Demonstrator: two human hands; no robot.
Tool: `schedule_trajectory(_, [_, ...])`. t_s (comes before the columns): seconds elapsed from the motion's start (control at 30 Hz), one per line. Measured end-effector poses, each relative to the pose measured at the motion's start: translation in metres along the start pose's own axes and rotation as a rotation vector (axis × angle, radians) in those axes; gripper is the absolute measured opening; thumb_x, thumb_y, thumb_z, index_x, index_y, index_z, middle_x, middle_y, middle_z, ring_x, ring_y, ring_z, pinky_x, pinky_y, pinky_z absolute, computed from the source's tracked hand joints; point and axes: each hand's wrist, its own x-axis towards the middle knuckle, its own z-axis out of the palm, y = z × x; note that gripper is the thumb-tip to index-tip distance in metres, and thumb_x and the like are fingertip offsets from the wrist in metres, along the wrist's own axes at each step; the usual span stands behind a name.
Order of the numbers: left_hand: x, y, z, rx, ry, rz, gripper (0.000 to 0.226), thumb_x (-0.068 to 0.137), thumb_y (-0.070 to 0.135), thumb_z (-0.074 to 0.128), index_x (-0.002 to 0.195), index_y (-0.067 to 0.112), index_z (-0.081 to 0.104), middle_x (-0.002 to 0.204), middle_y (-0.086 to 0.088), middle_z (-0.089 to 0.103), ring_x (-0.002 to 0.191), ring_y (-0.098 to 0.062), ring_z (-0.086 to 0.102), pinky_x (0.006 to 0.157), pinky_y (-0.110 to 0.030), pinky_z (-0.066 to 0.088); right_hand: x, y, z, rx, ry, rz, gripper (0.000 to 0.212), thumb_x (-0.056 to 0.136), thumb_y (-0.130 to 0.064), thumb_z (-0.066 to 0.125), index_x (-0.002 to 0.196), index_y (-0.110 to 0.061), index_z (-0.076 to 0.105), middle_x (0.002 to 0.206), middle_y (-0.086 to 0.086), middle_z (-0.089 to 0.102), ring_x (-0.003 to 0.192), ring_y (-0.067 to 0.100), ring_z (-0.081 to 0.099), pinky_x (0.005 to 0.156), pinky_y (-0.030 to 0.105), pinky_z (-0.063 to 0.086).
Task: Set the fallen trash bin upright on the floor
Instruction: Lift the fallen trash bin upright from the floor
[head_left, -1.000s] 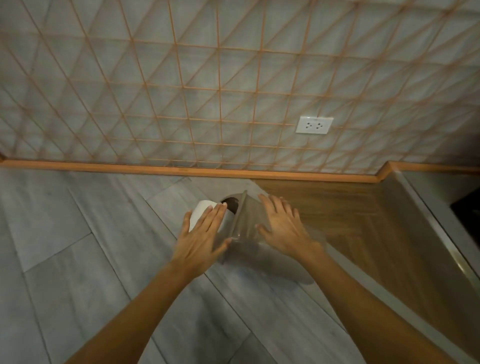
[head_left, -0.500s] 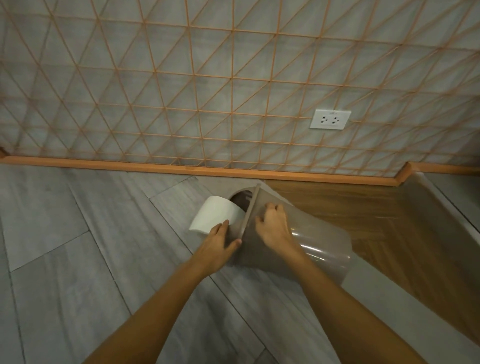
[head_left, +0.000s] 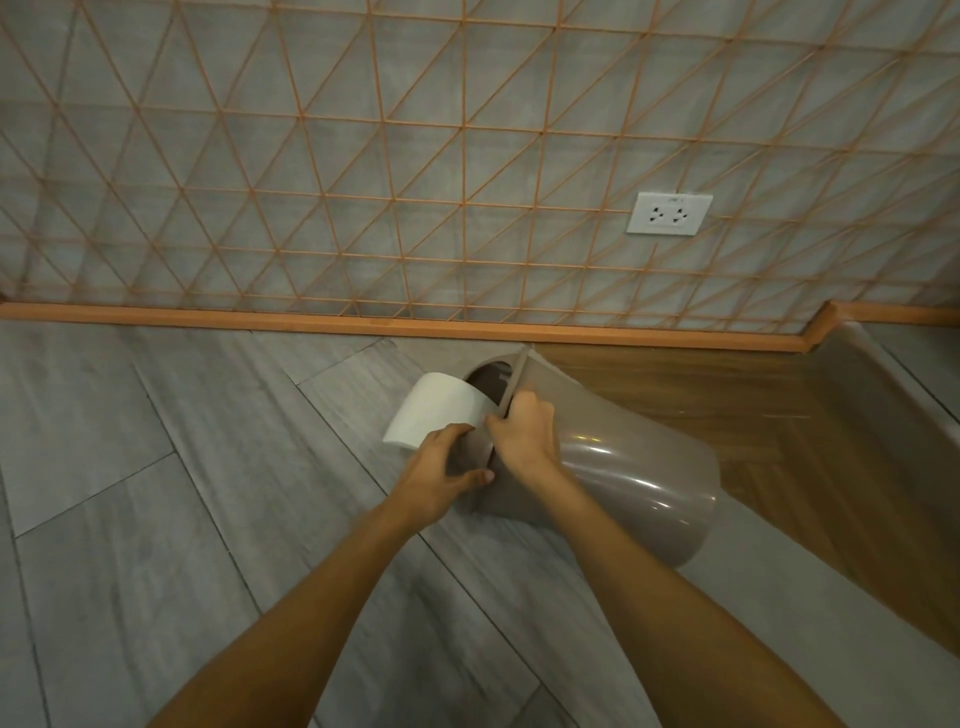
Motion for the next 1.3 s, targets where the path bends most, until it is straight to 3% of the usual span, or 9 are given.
schedule_trajectory(0.2, [-0.007,0.011,-0.001,-0.072,0.123,0.039,0.067,0.090,0.044,0.061,0.145,0.013,0.039,0.148,-0.007,0.041,0.133,-0.020,0.041,0.107,-0.030,0.036,0.002,0.000,-0.002,0.123,0.042,0.076,0.022,0.087,-0.010,0.056,0.105,0.003,0.060,0.103,0.016,0.067,0.086,0.028,0.061,0.061,0.025,0.037])
schedule_trajectory(0.33, [-0.005,0.016,-0.009,-0.045,0.290,-0.042,0.075,0.092,0.056,0.049,0.152,0.021,0.022,0.162,-0.004,0.013,0.143,-0.030,0.027,0.115,-0.053,0.027,0.000,-0.009,-0.026,0.215,0.059,0.078,0.017,0.085,-0.012,0.059,0.095,0.000,0.066,0.088,0.012,0.064,0.085,0.025,0.059,0.065,0.029,0.040])
schedule_trajectory(0.4, [-0.002,0.018,-0.015,-0.094,0.374,-0.111,0.083,0.088,0.062,0.048,0.153,0.023,0.014,0.162,-0.001,0.002,0.139,-0.036,0.034,0.112,-0.060,0.028,-0.001,-0.015,-0.040,0.252,0.049,0.062,0.013,0.085,-0.013,0.060,0.091,-0.004,0.067,0.083,0.007,0.060,0.080,0.021,0.055,0.070,0.033,0.044])
schedule_trajectory(0.53, [0.005,0.025,-0.026,-0.335,0.499,-0.247,0.093,0.084,0.064,0.053,0.154,0.027,0.003,0.161,0.000,-0.011,0.136,-0.038,0.038,0.110,-0.059,0.032,0.003,-0.020,-0.058,0.324,0.068,0.050,0.015,0.084,-0.015,0.061,0.071,-0.015,0.054,0.079,0.004,0.060,0.071,0.020,0.055,0.064,0.030,0.044])
schedule_trajectory(0.67, [0.011,0.037,-0.035,-0.625,0.493,-0.435,0.094,0.087,0.058,0.057,0.155,0.029,0.000,0.161,-0.011,0.004,0.140,-0.039,0.029,0.107,-0.056,0.034,0.009,-0.020,-0.065,0.422,0.103,0.032,0.006,0.080,-0.017,0.063,0.082,-0.018,0.058,0.075,0.004,0.063,0.068,0.022,0.059,0.074,0.045,0.056])
schedule_trajectory(0.8, [0.012,0.043,-0.041,-0.844,0.353,-0.437,0.079,0.087,0.060,0.054,0.151,0.031,0.017,0.149,-0.007,0.035,0.129,-0.035,0.040,0.091,-0.060,0.043,0.008,-0.016,-0.075,0.467,0.034,0.012,0.023,0.086,-0.014,0.058,0.109,-0.013,0.061,0.086,0.010,0.067,0.056,0.014,0.054,0.052,0.029,0.048])
schedule_trajectory(0.93, [0.017,0.055,-0.049,-0.770,0.348,-0.337,0.067,0.089,0.051,0.057,0.145,0.024,0.031,0.126,-0.003,0.043,0.108,-0.026,0.044,0.083,-0.048,0.046,0.004,-0.006,-0.086,0.461,-0.024,0.002,0.027,0.089,-0.011,0.053,0.115,-0.006,0.058,0.086,0.013,0.064,0.056,0.015,0.054,0.047,0.026,0.047])
schedule_trajectory(1.13, [0.027,0.079,-0.059,-0.607,0.342,-0.174,0.065,0.086,0.051,0.060,0.141,0.022,0.041,0.134,-0.003,0.050,0.112,-0.024,0.049,0.095,-0.046,0.047,-0.013,0.008,-0.103,0.611,-0.015,0.054,0.040,0.091,-0.011,0.051,0.129,-0.004,0.039,0.091,0.005,0.059,0.060,0.014,0.056,0.045,0.023,0.047])
schedule_trajectory(1.3, [0.040,0.103,-0.054,-0.471,0.269,-0.026,0.059,0.087,0.045,0.061,0.138,0.019,0.046,0.123,0.000,0.052,0.110,-0.021,0.052,0.085,-0.036,0.047,-0.040,0.028,-0.105,0.842,0.008,0.108,0.034,0.093,-0.005,0.049,0.122,-0.012,0.032,0.076,0.005,0.050,0.044,0.001,0.057,0.048,0.023,0.054])
